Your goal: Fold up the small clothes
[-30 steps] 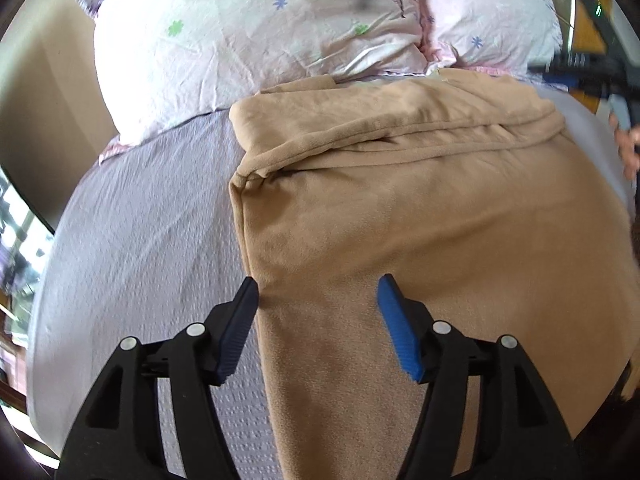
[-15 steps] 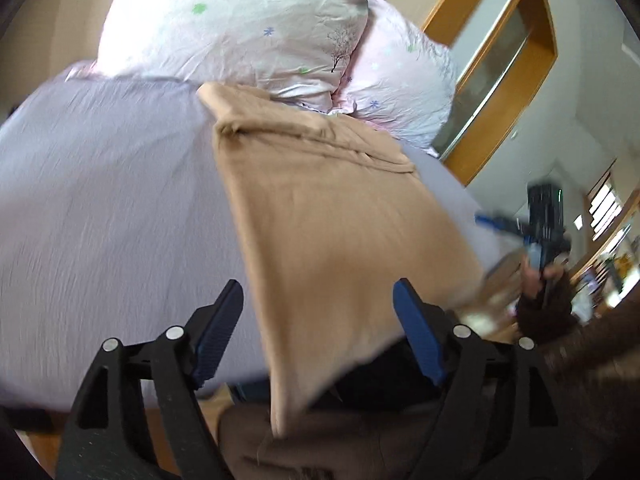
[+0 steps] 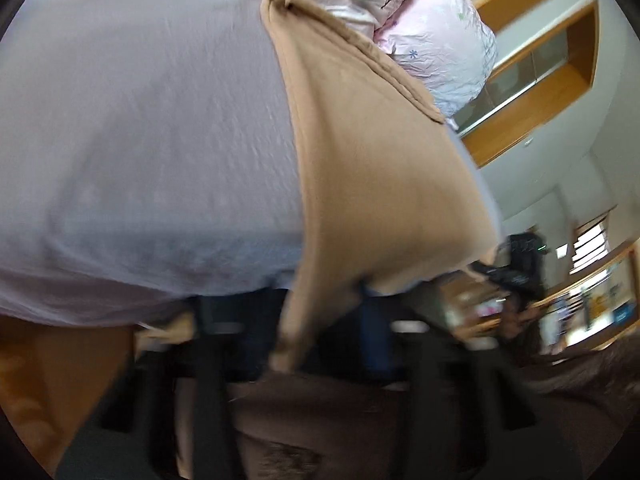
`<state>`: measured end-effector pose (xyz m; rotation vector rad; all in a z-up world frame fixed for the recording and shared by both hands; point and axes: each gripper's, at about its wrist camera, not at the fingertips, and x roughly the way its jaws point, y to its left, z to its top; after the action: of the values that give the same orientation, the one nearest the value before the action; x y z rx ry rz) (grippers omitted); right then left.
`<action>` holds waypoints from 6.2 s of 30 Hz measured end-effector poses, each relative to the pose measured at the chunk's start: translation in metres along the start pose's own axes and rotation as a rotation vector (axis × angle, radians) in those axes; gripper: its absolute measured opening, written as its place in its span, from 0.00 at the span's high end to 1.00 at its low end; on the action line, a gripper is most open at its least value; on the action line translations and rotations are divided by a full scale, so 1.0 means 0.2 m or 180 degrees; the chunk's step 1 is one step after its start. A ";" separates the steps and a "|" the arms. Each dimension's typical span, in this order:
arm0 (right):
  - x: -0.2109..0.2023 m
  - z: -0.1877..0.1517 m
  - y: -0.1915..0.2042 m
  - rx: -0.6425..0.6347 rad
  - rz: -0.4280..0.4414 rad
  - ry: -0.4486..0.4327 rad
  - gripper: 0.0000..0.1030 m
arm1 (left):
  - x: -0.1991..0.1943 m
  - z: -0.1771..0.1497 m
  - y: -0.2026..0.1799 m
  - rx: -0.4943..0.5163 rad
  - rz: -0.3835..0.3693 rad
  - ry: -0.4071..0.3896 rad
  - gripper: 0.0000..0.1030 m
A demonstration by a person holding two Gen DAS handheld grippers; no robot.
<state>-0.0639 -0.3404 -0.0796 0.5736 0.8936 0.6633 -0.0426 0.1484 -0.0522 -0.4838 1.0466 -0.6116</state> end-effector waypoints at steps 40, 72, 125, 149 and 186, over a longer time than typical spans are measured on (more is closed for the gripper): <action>0.41 1.64 0.02 0.0352 -0.1438 -0.0882 0.16 | 0.09 1.37 0.09 -0.0702 0.0556 -0.0617 0.35; -0.12 1.42 -0.22 0.0788 -0.0701 -0.1809 0.13 | 1.04 1.39 -1.33 0.0846 -0.0725 0.0249 0.64; 0.30 1.17 0.58 -0.0394 -0.1328 -0.0731 0.01 | 0.33 0.83 -0.72 0.0994 0.1449 -0.0419 0.02; 0.65 0.70 0.64 -0.0793 -0.2466 -0.0173 0.01 | 0.54 0.71 -0.61 0.0867 0.2095 -0.0013 0.02; 0.65 0.69 0.64 -0.0810 -0.2468 -0.0234 0.01 | 0.54 0.69 -0.61 0.0940 0.2056 -0.0160 0.02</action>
<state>0.0764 -0.1862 0.0127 -0.0012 0.8613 0.0443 0.0927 -0.0019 0.0138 0.1060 0.9734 -0.1676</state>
